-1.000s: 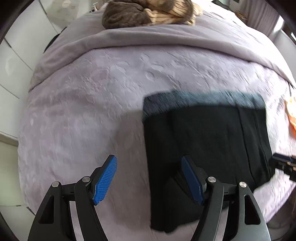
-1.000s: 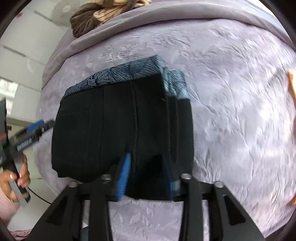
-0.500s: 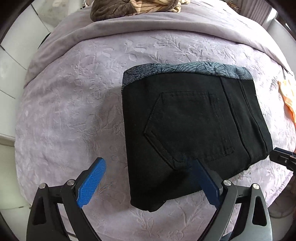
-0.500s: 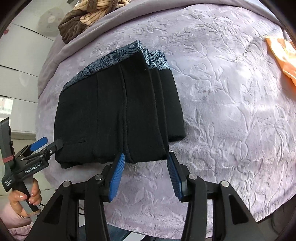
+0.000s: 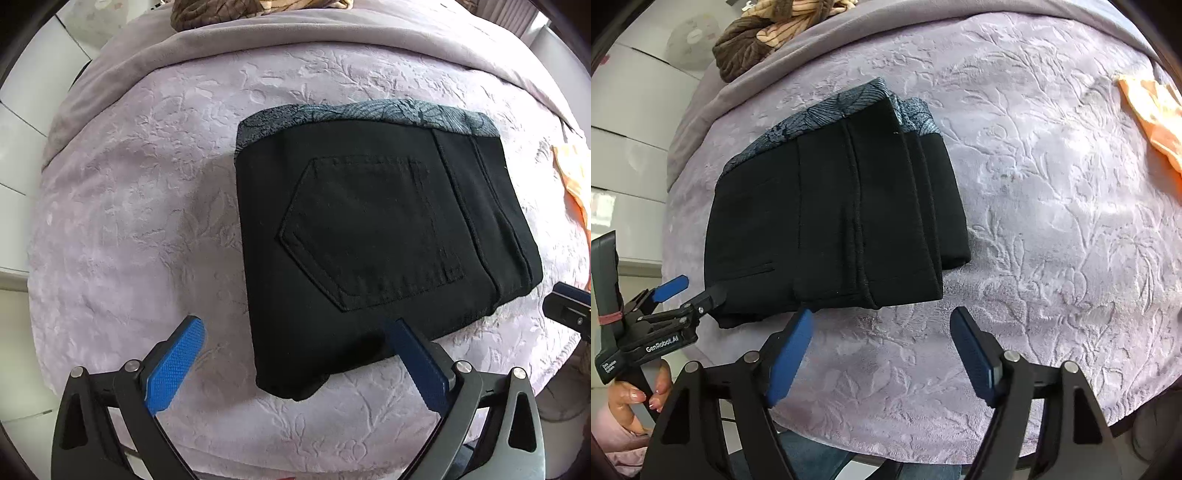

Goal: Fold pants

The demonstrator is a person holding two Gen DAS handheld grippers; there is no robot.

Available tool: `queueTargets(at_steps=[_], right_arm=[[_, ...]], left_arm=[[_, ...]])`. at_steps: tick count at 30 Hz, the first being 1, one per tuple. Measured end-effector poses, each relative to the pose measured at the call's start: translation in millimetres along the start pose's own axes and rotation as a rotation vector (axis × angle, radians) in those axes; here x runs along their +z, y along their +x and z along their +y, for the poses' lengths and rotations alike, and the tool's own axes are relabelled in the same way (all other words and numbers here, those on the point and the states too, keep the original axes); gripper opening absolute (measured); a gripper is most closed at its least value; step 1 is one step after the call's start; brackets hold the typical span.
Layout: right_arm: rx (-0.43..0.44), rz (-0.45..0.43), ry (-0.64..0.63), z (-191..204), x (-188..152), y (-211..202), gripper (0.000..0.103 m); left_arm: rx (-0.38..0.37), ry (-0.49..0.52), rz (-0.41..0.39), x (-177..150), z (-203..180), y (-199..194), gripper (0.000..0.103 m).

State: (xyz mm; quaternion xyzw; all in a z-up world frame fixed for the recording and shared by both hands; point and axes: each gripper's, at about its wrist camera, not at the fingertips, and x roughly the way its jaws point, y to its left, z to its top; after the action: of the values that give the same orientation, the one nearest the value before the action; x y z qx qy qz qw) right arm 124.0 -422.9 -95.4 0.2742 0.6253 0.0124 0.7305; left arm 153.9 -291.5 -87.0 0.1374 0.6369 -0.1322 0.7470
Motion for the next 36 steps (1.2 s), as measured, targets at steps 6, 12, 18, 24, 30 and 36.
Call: queueTargets(at_steps=[6,12,18,24,30,36], right_arm=[[-0.007,-0.004,-0.008,3,-2,-3,0.082],[-0.004,0.007,0.007,-1,-5,-3,0.083],[0.001,0.014,0.026,-7,-8,-3,0.083],[0.001,0.018,0.029,-10,-7,-4,0.083],[0.003,0.027,0.033,-14,-6,-4,0.083],[0.004,0.038,0.032,-17,-5,-2,0.083]], left_arm=[[0.009,-0.008,0.010,-3,-1,-3,0.102],[0.021,-0.019,0.014,-3,0,-4,0.102],[0.032,-0.029,0.022,0,1,-3,0.102],[0.026,-0.033,0.027,3,0,-2,0.102],[0.020,-0.049,0.034,7,2,0,0.102],[-0.004,-0.088,0.044,13,12,4,0.102]])
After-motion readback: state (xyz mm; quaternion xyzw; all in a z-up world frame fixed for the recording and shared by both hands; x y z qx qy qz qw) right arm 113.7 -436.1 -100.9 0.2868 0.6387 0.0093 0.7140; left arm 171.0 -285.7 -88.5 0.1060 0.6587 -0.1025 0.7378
